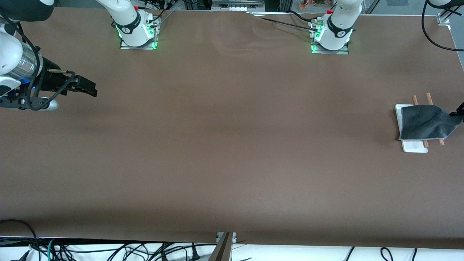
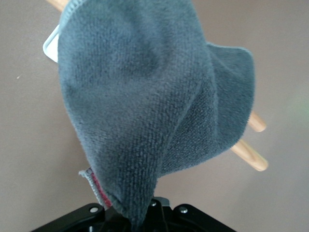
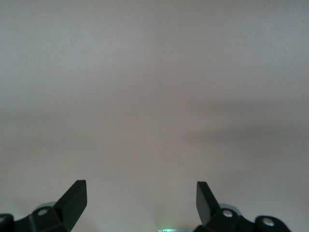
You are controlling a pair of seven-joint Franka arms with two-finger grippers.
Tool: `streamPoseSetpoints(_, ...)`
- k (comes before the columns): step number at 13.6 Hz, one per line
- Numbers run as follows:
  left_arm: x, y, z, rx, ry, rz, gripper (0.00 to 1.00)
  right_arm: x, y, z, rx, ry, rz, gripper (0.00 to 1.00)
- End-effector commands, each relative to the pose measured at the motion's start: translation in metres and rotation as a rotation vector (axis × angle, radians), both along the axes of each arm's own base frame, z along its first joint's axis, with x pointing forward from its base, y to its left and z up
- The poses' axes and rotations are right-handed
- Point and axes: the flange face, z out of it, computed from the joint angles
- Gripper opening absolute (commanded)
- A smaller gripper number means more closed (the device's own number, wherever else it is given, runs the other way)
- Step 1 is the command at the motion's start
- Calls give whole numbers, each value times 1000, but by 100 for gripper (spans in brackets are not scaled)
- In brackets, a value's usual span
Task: Pass towel and hang on rack
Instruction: 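Lower the towel over the rack rods with the left gripper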
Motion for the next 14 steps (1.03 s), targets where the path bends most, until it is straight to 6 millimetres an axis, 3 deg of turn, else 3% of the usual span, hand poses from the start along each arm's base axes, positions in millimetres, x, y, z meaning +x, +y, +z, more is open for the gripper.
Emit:
streamPoseSetpoints(1, 4, 7, -4, -7, -24, -4, 55, 4, -5, 17, -16, -43, 13, 100)
streamPoseSetpoints(2, 3, 7, -8, -12, -20, 0, 100, 4, -6, 22, -14, -48, 7, 100)
streamPoseSetpoints(7, 2, 10, -6, -8, -27, 5, 100, 4, 5, 24, -14, -60, 22, 100)
streamPoseSetpoints(10, -1, 23, 3, 13, -73, 25, 100, 5, -2, 23, -17, -57, 14, 100)
streamPoseSetpoints(12, 7, 27, 29, 42, -107, 25, 100, 5, -4, 23, -31, -59, 14, 100)
streamPoseSetpoints(14, 20, 15, 69, 66, -152, 10, 100, 5, -3, 21, -53, -57, 16, 100)
